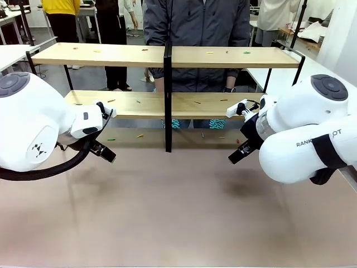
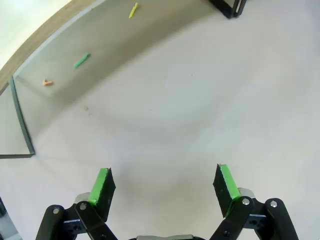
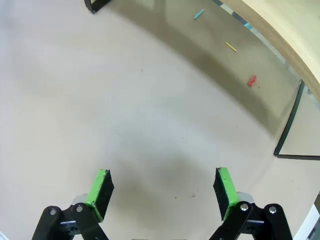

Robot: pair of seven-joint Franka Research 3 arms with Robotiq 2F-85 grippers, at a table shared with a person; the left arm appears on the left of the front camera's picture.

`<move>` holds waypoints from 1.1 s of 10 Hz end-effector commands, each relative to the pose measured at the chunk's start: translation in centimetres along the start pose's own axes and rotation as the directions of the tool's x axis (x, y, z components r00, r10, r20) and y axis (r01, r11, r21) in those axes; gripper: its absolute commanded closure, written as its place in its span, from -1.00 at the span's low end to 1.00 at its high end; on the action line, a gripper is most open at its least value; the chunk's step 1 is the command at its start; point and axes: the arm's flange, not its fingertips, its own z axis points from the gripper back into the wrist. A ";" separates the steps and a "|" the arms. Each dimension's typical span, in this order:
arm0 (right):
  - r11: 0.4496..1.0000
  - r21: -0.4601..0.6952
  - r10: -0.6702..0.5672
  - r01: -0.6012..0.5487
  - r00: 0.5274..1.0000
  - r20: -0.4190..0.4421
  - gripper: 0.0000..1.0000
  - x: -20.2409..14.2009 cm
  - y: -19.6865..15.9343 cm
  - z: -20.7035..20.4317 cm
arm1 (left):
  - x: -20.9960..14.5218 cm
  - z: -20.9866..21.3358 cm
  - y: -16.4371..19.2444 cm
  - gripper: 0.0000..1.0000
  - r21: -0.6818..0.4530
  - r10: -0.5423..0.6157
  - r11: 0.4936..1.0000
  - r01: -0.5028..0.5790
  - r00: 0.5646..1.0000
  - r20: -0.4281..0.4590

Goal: Clean the shelves.
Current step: Pick up the Duster when the human hands it over.

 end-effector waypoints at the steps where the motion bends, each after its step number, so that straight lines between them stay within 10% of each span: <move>1: 1.000 0.000 -0.001 0.001 1.000 0.000 -1.00 0.0 0.0 0.0 | 0.0 0.0 0.0 -1.00 0.000 0.000 1.000 0.000 1.000 0.000; 11: 0.999 0.013 0.037 -0.037 0.998 -0.042 -1.00 -0.2 -0.3 1.2 | 0.4 2.9 0.0 -1.00 -0.006 -0.088 0.996 0.088 0.993 -0.078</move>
